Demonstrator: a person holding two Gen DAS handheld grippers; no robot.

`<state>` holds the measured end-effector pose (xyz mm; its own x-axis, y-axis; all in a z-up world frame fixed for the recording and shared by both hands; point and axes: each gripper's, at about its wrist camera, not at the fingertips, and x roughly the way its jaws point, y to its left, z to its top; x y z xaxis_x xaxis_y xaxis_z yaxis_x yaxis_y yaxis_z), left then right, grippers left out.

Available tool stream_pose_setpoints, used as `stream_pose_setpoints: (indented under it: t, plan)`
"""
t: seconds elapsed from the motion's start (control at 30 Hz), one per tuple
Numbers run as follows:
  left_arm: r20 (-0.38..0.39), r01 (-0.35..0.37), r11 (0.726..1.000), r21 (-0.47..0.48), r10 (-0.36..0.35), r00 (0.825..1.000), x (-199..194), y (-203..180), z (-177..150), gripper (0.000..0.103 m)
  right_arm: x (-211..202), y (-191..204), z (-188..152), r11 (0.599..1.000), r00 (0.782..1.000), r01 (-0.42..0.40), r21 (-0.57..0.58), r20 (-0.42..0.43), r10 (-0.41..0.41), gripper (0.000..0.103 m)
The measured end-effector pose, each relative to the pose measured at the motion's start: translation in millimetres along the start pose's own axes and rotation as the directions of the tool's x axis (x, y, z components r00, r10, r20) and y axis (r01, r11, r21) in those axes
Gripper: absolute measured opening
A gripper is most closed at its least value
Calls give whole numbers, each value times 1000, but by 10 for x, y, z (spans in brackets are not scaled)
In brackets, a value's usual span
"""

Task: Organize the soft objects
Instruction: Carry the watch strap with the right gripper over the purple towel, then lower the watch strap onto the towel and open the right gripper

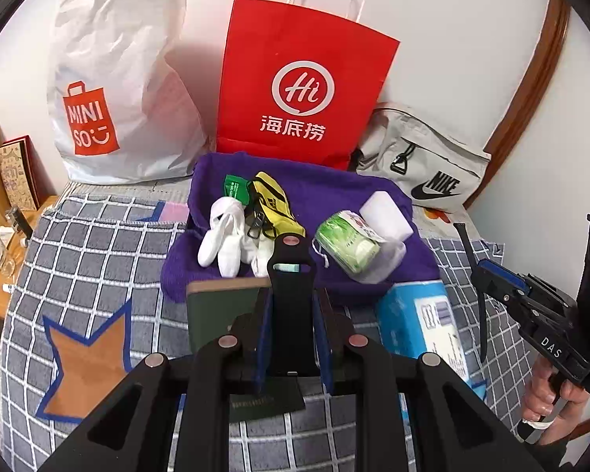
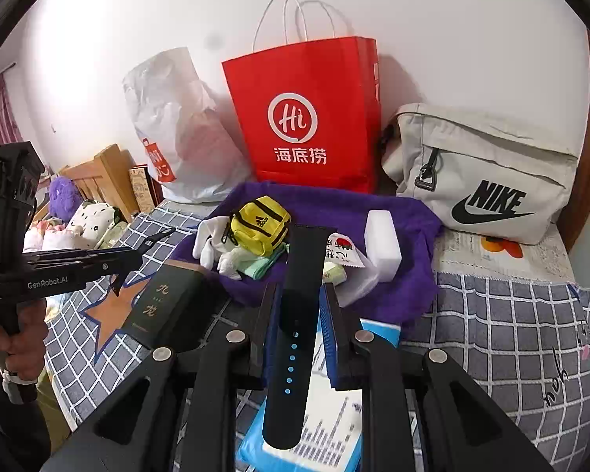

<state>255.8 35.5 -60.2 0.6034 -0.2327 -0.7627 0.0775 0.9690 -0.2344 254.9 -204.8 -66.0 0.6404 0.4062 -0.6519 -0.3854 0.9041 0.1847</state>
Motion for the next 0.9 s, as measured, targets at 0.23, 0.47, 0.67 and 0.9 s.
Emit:
stream_pose_setpoints:
  t: [0.23, 0.47, 0.67, 0.9]
  plan:
    - [-9, -2, 1000, -7, 2, 1000, 221, 86, 167, 20, 232, -80, 131, 1000, 1000, 5, -6, -12, -5, 20]
    - [-11, -9, 1000, -13, 9, 1000, 387, 186, 318, 20, 478, -211, 258, 1000, 999, 17, -11, -33, -18, 20]
    - [-16, -25, 999, -22, 25, 1000, 536, 265, 448, 20, 687, -351, 388, 999, 998, 34, -19, -44, -35, 20]
    - [-24, -32, 998, -60, 31, 999, 730, 395, 553, 20, 935, -454, 521, 1000, 998, 24, -16, -55, -25, 20]
